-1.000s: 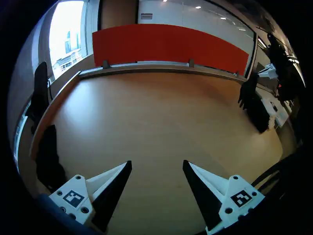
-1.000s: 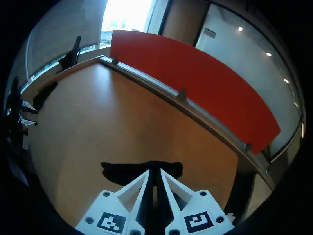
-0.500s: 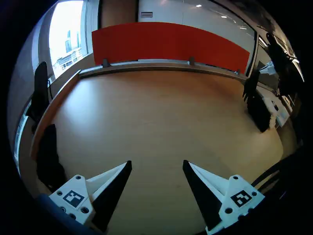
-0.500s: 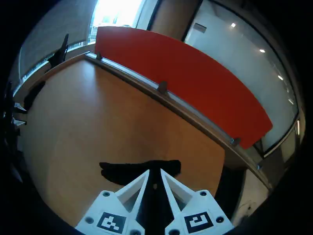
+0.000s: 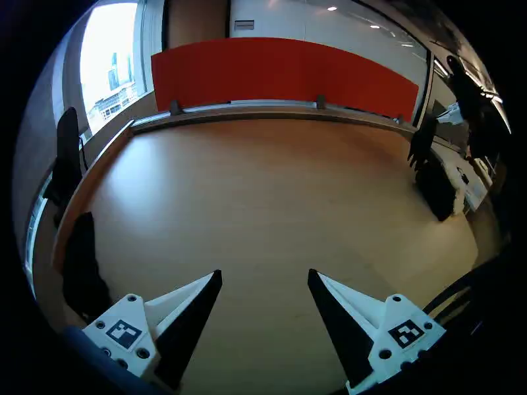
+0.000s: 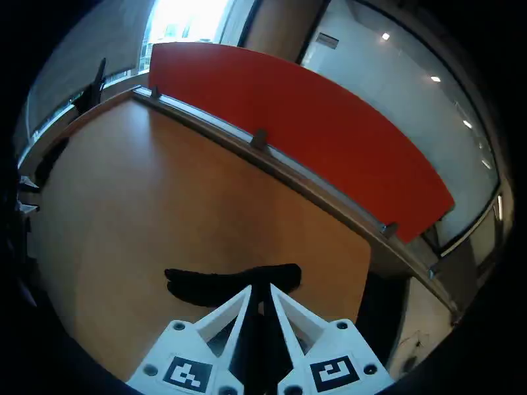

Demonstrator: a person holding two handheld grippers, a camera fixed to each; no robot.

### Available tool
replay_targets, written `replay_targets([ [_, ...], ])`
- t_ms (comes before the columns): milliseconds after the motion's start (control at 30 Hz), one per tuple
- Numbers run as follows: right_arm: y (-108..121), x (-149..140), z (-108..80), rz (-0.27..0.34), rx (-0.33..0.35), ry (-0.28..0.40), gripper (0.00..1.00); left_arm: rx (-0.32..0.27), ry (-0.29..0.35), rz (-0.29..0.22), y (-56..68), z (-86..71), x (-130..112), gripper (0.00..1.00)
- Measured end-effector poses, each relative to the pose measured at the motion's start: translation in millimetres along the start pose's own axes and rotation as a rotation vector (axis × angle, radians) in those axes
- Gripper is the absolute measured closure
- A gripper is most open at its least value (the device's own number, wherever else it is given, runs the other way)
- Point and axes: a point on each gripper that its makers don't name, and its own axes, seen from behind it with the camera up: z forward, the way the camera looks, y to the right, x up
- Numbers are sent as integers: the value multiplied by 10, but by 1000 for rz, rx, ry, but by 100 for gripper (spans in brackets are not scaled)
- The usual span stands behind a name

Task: Fold towel

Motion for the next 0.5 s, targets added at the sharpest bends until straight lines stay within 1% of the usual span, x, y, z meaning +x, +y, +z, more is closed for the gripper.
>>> replay_targets([
  [233, 94, -238, -110, 28, -17, -17, 95, -9, 2, 10, 46, 15, 39, 3],
  [400, 152, -522, -228, 56, -34, -35, 95, -20, 4, 22, 99, 25, 64, 3],
  [500, 169, -740, -296, 79, -42, -52, 95, -26, 3, 31, 132, 30, 74, 3],
])
